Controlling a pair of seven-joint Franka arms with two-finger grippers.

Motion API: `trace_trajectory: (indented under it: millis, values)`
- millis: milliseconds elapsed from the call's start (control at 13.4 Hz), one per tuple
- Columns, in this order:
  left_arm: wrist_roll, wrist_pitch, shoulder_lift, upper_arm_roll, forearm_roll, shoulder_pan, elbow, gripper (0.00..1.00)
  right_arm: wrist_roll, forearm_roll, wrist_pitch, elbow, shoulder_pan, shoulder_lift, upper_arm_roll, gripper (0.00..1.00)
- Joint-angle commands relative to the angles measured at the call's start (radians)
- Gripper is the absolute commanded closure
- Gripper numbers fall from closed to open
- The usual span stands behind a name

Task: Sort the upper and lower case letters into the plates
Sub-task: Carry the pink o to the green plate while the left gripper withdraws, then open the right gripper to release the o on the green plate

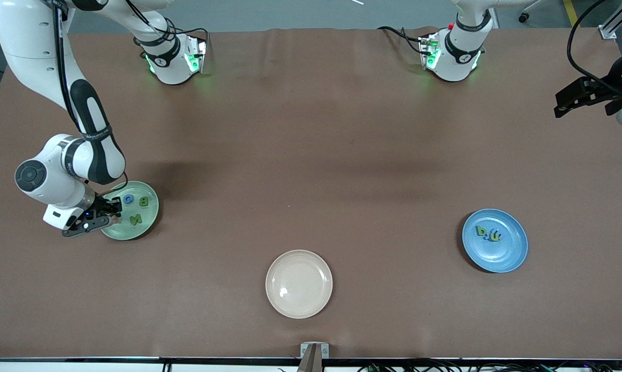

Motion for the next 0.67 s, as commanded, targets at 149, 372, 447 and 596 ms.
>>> trace_trajectory:
  millis: [149,372,447,596]
  values:
    - [0.018,-0.004,-0.028,0.001,-0.014,0.020,-0.018,0.00,-0.020,0.023,-0.014,0.009,-0.009,0.000,0.019,0.83]
    - [0.017,0.003,-0.028,0.001,-0.010,0.025,-0.018,0.00,-0.015,0.023,-0.017,0.007,-0.002,0.000,0.019,0.49]
    - [0.017,0.001,-0.031,0.001,-0.004,0.025,-0.016,0.00,-0.014,0.023,-0.028,0.006,0.003,-0.004,0.017,0.24]
    - [0.018,0.001,-0.031,0.003,-0.005,0.034,-0.015,0.00,-0.009,0.023,-0.104,0.006,0.026,-0.046,0.016,0.02]
